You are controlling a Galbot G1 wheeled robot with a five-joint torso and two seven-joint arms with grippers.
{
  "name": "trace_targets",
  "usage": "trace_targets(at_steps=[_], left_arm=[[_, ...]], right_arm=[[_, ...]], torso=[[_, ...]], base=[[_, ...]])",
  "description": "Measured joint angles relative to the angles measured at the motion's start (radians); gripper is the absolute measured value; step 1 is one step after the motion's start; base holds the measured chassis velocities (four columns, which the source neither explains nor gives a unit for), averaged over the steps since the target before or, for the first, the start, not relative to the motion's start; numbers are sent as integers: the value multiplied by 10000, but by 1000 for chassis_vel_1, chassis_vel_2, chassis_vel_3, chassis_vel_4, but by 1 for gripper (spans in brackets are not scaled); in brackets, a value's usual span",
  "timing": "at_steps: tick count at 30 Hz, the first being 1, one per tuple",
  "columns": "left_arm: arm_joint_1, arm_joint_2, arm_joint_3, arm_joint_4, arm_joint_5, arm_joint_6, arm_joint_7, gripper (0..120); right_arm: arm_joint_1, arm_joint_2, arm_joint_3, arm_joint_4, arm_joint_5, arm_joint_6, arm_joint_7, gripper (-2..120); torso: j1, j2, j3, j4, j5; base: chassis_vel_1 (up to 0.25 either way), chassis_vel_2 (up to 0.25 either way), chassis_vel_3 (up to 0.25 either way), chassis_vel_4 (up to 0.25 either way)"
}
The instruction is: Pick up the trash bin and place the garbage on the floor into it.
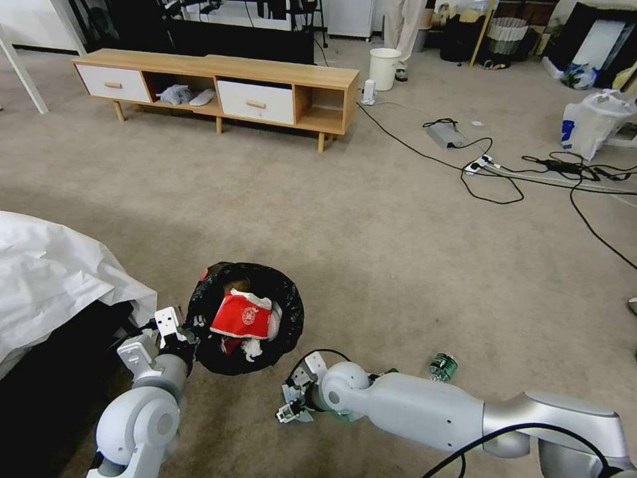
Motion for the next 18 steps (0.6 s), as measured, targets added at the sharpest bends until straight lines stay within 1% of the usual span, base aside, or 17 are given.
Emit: trace_targets(at_steps=[6,8,9,11,12,13,14,15,16,17,18], left_arm=[[46,37,1,-16,4,-1,3,0],[54,48,-6,-30,6,-2,4,0],[54,48,-6,-30,6,-2,4,0],[62,51,-6,-50,10,-1,5,0],[62,51,-6,-50,10,-1,5,0],[67,51,-5,-51,14,-1,5,0],[67,51,-5,-51,14,-1,5,0],[75,51,-5,-51,24,-2,5,0],[93,50,-9,-57,34,-2,5,0],[93,50,-9,-57,34,-2,5,0],[104,50,-13,-67,37,-2,5,0]], right_arm=[[-122,-134,187,-64,-35,-20,10,100],[-127,-114,216,-69,-38,-54,29,96],[-127,-114,216,-69,-38,-54,29,96],[-123,-49,224,-68,-37,-70,79,85],[-123,-49,224,-68,-37,-70,79,85],[-114,-31,225,-63,-37,-71,88,80],[-114,-31,225,-63,-37,-71,88,80],[-107,-1,225,-57,-38,-72,98,76],[-104,58,225,-60,-39,-73,114,67],[-104,58,225,-60,-39,-73,114,67],[-105,83,225,-70,-40,-72,118,64]], torso=[[0,0,0,1,0],[0,0,0,1,0],[0,0,0,1,0],[-1,1,0,1,1],[-1,1,0,1,1],[0,2,0,1,0],[0,2,0,1,0],[-1,2,0,1,0],[-1,2,0,1,0],[-1,2,0,1,0],[0,2,0,1,0]], base=[[0,0,0,0],[0,0,0,0],[0,0,0,0],[0,0,0,0],[0,0,0,0],[0,0,0,0],[0,0,0,0],[0,0,0,0],[0,0,0,0],[0,0,0,0],[0,0,0,0]])
